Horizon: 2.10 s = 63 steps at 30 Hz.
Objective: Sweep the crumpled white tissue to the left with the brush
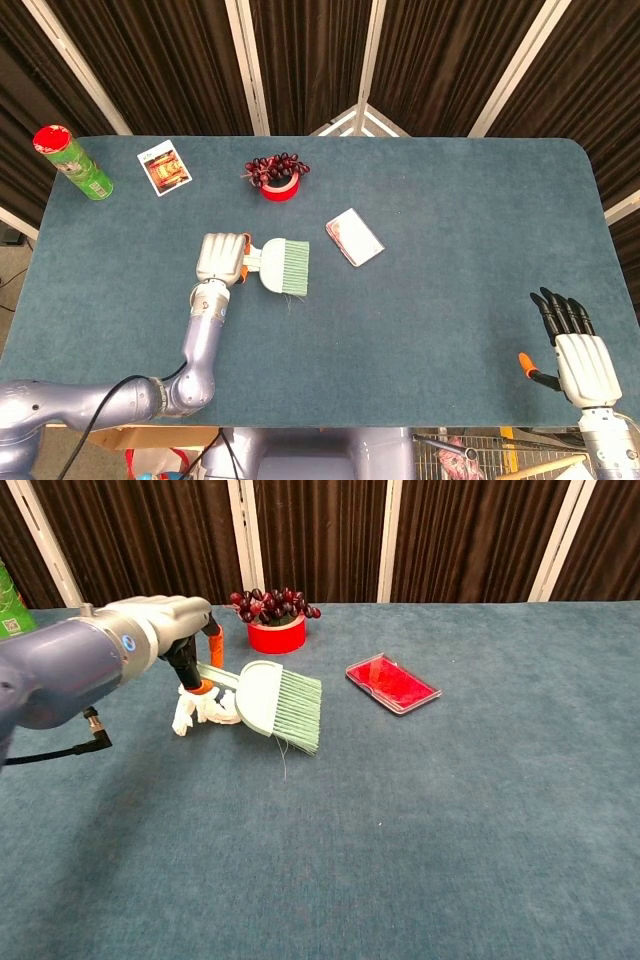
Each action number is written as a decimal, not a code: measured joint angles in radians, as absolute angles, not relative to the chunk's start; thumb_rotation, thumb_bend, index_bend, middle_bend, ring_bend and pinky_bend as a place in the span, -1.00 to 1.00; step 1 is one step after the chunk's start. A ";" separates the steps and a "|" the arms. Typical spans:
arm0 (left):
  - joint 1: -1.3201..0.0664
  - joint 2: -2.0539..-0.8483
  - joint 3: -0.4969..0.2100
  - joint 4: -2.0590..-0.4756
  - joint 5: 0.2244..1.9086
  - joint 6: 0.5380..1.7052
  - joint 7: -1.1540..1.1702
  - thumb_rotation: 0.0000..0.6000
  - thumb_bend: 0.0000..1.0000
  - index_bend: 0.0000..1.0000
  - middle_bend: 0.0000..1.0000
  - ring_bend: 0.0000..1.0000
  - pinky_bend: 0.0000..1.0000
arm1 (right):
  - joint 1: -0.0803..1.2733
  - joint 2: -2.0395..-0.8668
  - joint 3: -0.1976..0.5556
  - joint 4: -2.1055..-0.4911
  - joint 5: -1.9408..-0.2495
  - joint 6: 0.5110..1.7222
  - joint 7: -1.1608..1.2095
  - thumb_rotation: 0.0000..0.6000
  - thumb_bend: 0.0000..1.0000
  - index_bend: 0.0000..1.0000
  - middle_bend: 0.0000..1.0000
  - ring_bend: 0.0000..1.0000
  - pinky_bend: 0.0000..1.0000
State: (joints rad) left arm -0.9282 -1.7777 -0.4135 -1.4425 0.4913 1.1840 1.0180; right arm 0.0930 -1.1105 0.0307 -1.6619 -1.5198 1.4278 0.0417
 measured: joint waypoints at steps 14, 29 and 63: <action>-0.861 -1.630 -0.333 -1.377 0.460 1.150 0.990 1.00 0.43 0.49 1.00 1.00 1.00 | 0.091 -1.108 0.028 -1.665 -1.521 1.430 0.037 1.00 -0.36 -1.00 -1.00 -1.00 -1.00; -0.699 -1.303 -0.329 -1.506 0.515 1.150 0.753 1.00 0.43 0.49 1.00 1.00 1.00 | 0.092 -1.116 0.026 -1.670 -1.533 1.434 0.010 1.00 -0.36 -1.00 -1.00 -1.00 -1.00; -0.934 -1.663 -0.280 -1.329 0.415 1.120 0.903 1.00 0.43 0.51 1.00 1.00 1.00 | 0.087 -1.109 0.029 -1.667 -1.513 1.430 0.030 1.00 -0.36 -1.00 -1.00 -1.00 -1.00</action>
State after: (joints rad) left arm -0.9337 -1.6627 -0.2802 -1.3291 0.4146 1.1203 0.9030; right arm 0.0871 -1.1086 0.0292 -1.6666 -1.5125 1.4298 0.0300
